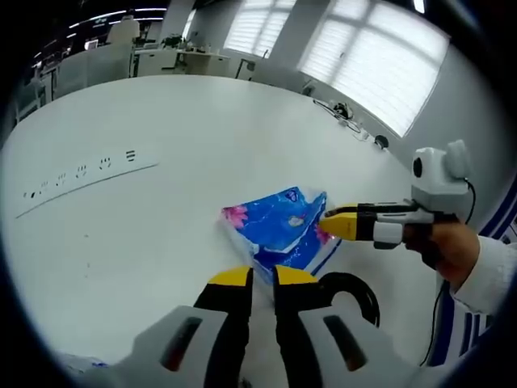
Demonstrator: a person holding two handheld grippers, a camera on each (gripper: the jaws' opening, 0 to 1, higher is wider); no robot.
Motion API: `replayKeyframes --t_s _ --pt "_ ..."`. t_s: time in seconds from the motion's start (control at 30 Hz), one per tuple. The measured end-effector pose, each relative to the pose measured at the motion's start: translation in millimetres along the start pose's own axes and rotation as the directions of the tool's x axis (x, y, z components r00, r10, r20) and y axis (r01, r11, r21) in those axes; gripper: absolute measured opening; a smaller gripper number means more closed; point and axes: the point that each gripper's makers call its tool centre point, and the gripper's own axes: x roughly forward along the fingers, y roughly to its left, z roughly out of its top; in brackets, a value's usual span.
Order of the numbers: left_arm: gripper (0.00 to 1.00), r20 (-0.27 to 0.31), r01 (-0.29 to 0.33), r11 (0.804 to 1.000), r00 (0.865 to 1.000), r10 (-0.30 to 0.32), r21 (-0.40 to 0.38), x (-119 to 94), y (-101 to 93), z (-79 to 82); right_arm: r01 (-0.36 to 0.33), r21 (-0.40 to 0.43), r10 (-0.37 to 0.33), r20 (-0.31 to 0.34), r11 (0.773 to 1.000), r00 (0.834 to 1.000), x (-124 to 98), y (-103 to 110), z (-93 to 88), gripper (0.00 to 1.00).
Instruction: Arrange the tabletop items into an orderly group along one side of the table until the central work area is clear of visible clutter.
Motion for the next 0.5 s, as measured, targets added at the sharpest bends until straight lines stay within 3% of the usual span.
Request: replayKeyframes --t_s 0.3,0.5 --pt "0.23 0.006 -0.013 1.0 1.0 0.013 0.002 -3.0 3.1 -0.4 0.005 -0.002 -0.005 0.002 1.0 1.0 -0.8 -2.0 0.6 0.27" --pt "0.28 0.013 -0.011 1.0 1.0 0.011 0.009 -4.9 2.9 2.4 0.011 -0.003 -0.011 0.005 1.0 1.0 -2.6 -3.0 2.1 0.29"
